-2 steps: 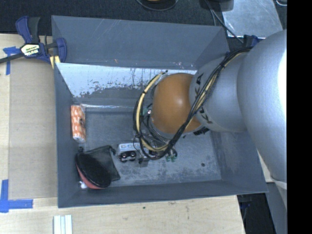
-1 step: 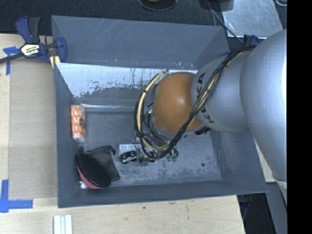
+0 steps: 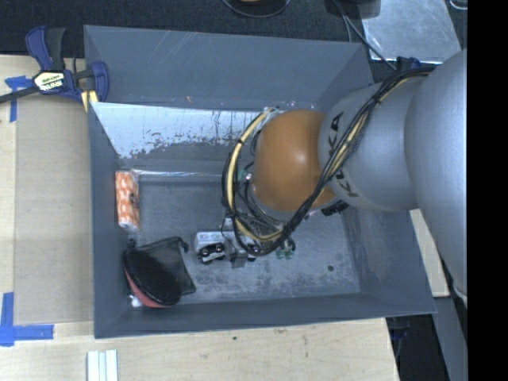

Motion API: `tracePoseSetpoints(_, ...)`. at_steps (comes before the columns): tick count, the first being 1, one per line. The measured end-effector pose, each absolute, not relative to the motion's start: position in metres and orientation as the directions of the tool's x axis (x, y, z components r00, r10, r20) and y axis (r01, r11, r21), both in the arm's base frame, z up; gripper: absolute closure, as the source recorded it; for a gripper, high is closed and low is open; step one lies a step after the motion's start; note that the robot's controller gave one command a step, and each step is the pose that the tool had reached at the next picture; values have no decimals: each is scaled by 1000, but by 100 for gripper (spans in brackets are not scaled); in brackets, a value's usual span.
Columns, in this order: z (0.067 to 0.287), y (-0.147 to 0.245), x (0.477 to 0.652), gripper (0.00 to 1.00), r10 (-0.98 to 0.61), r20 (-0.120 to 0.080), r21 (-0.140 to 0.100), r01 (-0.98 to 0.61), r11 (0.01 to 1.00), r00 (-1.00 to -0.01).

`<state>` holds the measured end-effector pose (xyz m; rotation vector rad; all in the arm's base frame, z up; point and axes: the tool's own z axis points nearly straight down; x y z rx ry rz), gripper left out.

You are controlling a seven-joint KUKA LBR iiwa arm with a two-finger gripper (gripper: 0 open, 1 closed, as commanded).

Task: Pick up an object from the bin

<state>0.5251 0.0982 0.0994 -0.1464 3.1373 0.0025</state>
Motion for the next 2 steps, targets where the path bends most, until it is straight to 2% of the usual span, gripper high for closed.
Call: tracePoseSetpoints(2,134,98,527,100,-93,-7,2,-93,996,-996)
